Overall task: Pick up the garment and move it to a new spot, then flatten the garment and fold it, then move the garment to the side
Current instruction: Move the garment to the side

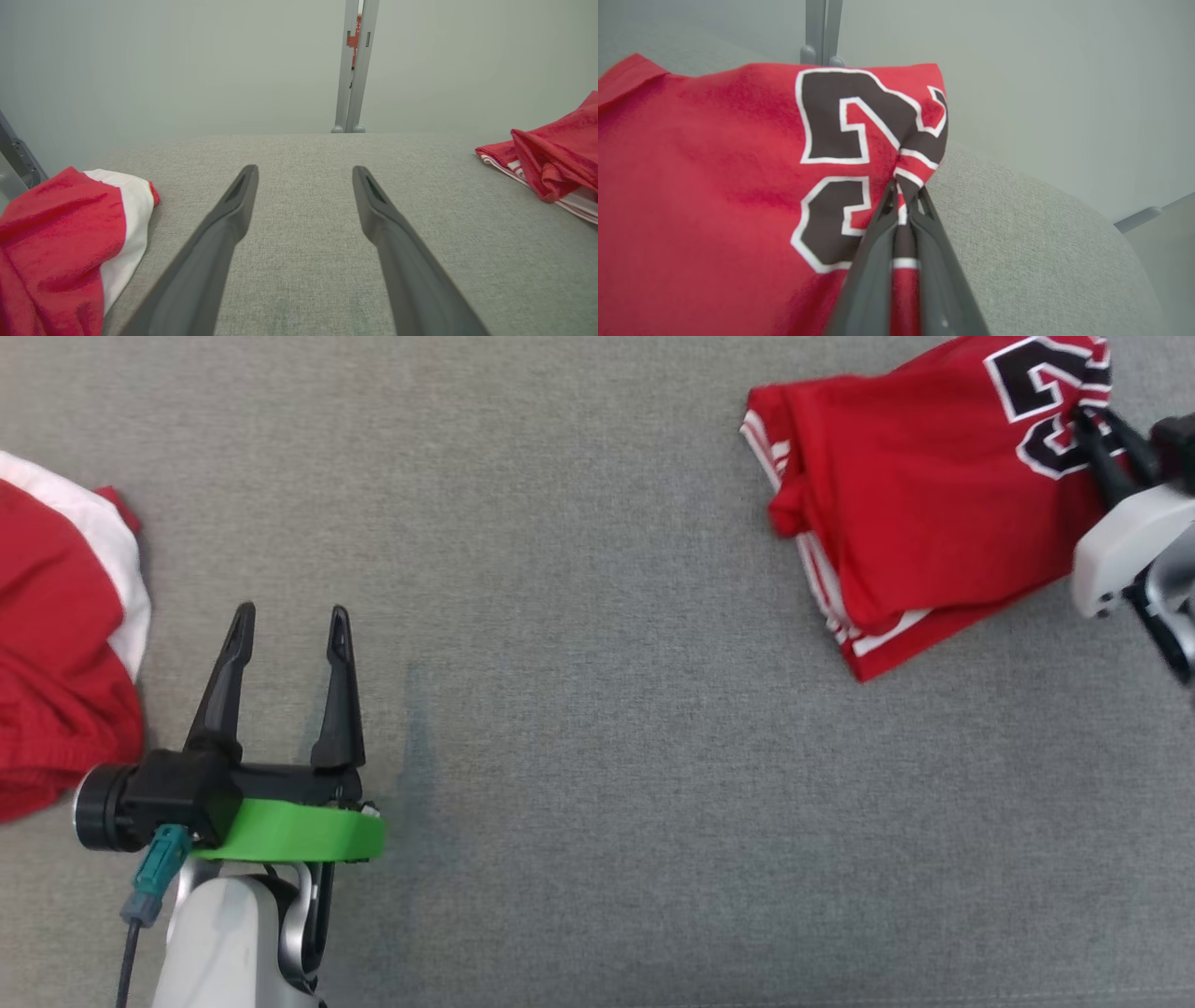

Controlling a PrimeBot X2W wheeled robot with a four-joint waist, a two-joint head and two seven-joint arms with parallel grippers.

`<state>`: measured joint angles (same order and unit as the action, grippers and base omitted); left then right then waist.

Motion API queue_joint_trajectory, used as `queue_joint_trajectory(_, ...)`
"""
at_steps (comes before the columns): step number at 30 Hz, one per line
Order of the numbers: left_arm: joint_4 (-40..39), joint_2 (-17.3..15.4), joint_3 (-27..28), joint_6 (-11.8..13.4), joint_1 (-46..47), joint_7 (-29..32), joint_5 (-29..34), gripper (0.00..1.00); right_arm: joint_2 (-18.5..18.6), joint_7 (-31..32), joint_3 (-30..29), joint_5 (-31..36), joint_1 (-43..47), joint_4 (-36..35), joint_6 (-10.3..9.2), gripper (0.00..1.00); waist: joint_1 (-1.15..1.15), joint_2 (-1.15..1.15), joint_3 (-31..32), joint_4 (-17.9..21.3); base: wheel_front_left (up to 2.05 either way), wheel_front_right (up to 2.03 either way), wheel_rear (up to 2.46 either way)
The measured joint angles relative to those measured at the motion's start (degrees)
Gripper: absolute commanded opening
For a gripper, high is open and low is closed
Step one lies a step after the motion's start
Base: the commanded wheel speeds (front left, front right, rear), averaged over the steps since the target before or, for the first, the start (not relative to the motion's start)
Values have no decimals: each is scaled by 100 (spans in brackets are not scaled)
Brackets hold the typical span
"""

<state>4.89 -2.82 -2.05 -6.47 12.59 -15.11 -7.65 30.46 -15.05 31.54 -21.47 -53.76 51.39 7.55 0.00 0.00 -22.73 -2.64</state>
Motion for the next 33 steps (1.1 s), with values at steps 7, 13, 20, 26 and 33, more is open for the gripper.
queue_joint_trajectory(7, -145, -136, -10, -33, 324, 0, 192, 100, 921, 0, 241, -230, -546, -52, 0, 0, 0, 0, -637, 445, 0, 0, 0)
queue_joint_trajectory(13, -300, -275, 1, -52, 405, 0, 312, 100, 1502, 40, 437, -505, -949, -7, 0, 0, 0, 0, -1031, 846, 0, 0, 0)
queue_joint_trajectory(20, -437, -417, 27, -59, 399, -1, 333, 100, 1852, 187, 761, -726, -1388, 123, 0, 0, 0, 0, -1357, 1158, 0, 0, 0)
queue_joint_trajectory(26, -583, -445, 29, -59, 386, -7, 372, 100, 1853, 209, 970, -793, -1770, 393, 0, 6, 0, 0, -1536, 1235, 0, 0, 0)
queue_joint_trajectory(33, -606, -410, 10, -58, 391, -8, 385, 100, 1760, 59, 951, -381, -2254, 944, 0, 100, 0, 0, -1555, 1178, 0, 0, 0)
